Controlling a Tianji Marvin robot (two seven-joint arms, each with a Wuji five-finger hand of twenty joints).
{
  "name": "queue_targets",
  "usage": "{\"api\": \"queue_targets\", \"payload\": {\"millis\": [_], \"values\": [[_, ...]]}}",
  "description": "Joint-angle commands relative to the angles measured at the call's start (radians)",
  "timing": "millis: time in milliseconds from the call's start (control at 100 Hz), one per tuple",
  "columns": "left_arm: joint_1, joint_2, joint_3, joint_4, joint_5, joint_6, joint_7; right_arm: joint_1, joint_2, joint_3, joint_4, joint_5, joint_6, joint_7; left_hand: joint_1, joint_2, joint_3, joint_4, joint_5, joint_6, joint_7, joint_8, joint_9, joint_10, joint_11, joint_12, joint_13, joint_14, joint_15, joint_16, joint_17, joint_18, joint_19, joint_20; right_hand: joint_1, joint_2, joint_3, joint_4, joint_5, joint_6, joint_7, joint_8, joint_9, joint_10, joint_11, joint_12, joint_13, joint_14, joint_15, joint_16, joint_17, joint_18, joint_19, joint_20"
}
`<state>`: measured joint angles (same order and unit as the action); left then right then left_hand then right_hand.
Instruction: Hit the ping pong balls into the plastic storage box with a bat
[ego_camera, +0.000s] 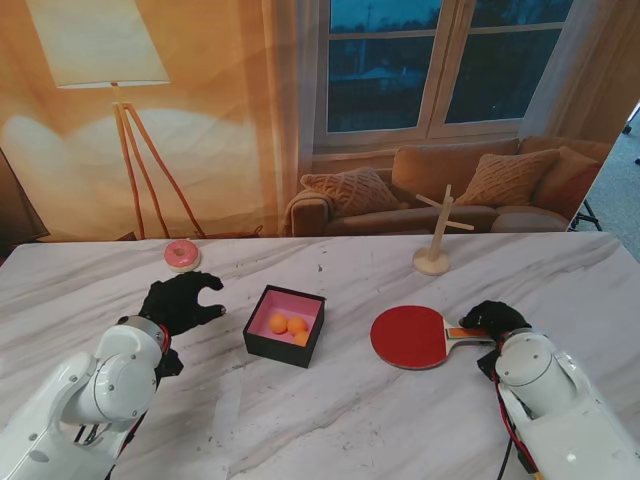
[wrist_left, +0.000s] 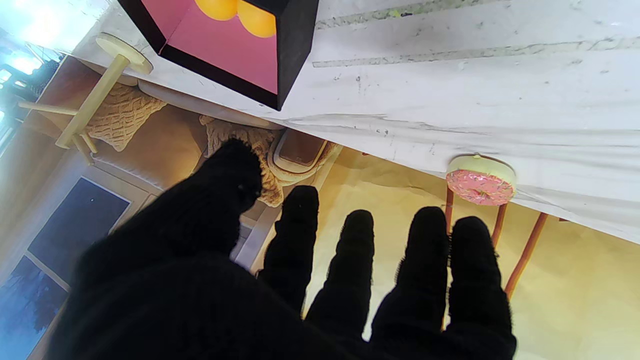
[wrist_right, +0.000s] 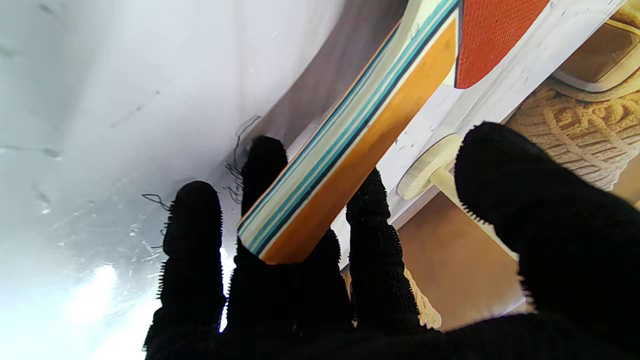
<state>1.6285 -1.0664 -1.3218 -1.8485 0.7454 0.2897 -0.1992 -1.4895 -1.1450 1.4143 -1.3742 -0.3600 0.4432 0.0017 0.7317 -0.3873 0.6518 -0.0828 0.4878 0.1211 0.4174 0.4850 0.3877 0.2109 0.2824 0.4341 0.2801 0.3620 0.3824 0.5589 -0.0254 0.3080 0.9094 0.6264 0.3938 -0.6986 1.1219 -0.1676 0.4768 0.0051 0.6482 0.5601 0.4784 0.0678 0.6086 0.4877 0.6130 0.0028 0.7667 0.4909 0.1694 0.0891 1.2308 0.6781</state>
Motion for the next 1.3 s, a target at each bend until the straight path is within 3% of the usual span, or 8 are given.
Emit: {"api": "queue_targets", "payload": {"millis": [0,300,700,1010,1160,1290], "values": [[0.005,-0.004,0.0,0.001,-0.002,0.002,-0.012,0.001,0.001,-0.003,0.014,-0.005,-0.004,0.015,0.0,0.014,-0.024,0.018,0.012,0.015,-0.014,-0.001,-0.007,0.007,-0.002,-0.005,-0.018,0.008,-0.011,0.004,-0.023,-0.014,-0.011,-0.007,-0.031,0.015,-0.025,0.037,-0.048,-0.035,-0.012,-0.008,-0.065,-0.026,-0.013,-0.015,-0.091,0.014,-0.158,-0.064,-0.039,-0.037,-0.045,0.018],[0.012,-0.004,0.0,-0.002,-0.004,0.004,-0.008,0.001,0.002,-0.005,0.023,-0.022,-0.015,0.009,-0.002,0.014,-0.031,0.018,0.008,0.014,-0.021,-0.003,-0.012,0.005,-0.007,-0.007,-0.022,0.005,-0.02,0.001,-0.028,-0.018,-0.028,-0.012,-0.035,0.023,-0.044,0.041,-0.112,-0.072,-0.064,-0.037,-0.214,-0.082,-0.086,-0.093,-0.271,-0.028,-0.361,-0.138,-0.164,-0.094,-0.318,0.004],[0.01,-0.008,0.005,0.004,-0.035,-0.003,0.004,-0.043,0.01,0.008,-0.046,-0.07,-0.126,-0.001,-0.008,0.045,-0.122,0.024,-0.062,-0.01,-0.144,-0.067,-0.032,-0.019,-0.051,-0.04,-0.064,-0.018,-0.101,-0.038,-0.063,-0.03,-0.197,-0.038,-0.035,0.008,-0.039,0.038,-0.233,-0.125,-0.124,-0.082,-0.236,-0.143,-0.139,-0.152,-0.305,-0.056,-0.444,-0.176,-0.188,-0.122,-0.541,-0.005],[-0.004,-0.016,0.023,0.03,-0.106,-0.016,0.03,-0.098,0.007,0.006,-0.176,-0.036,-0.225,-0.012,-0.009,0.084,-0.218,0.031,-0.129,-0.026,-0.224,-0.103,-0.069,-0.047,-0.098,-0.086,-0.088,-0.049,-0.17,-0.073,-0.064,-0.034,-0.298,-0.024,-0.039,0.0,-0.034,0.036,-0.287,-0.128,-0.14,-0.101,-0.225,-0.163,-0.157,-0.18,-0.321,-0.082,-0.479,-0.218,-0.179,-0.152,-0.662,-0.014],[-0.024,-0.022,0.038,0.064,-0.17,-0.04,0.046,-0.113,0.001,-0.013,-0.222,-0.01,-0.282,-0.034,0.001,0.103,-0.266,0.035,-0.19,-0.024,-0.262,-0.116,-0.102,-0.052,-0.111,-0.101,-0.098,-0.072,-0.194,-0.093,-0.046,-0.062,-0.299,-0.008,-0.04,-0.006,-0.03,0.035,-0.303,-0.121,-0.144,-0.105,-0.221,-0.17,-0.161,-0.187,-0.323,-0.094,-0.482,-0.226,-0.177,-0.167,-0.686,-0.014],[-0.04,-0.033,0.054,0.098,-0.223,-0.075,0.082,-0.124,-0.002,-0.031,-0.255,0.012,-0.327,-0.044,0.003,0.112,-0.286,0.038,-0.24,-0.029,-0.285,-0.125,-0.112,-0.058,-0.108,-0.103,-0.083,-0.078,-0.19,-0.1,-0.033,-0.06,-0.269,-0.001,-0.044,-0.008,-0.028,0.034,-0.319,-0.126,-0.148,-0.109,-0.225,-0.173,-0.166,-0.193,-0.322,-0.093,-0.483,-0.231,-0.17,-0.169,-0.701,-0.016]]}}
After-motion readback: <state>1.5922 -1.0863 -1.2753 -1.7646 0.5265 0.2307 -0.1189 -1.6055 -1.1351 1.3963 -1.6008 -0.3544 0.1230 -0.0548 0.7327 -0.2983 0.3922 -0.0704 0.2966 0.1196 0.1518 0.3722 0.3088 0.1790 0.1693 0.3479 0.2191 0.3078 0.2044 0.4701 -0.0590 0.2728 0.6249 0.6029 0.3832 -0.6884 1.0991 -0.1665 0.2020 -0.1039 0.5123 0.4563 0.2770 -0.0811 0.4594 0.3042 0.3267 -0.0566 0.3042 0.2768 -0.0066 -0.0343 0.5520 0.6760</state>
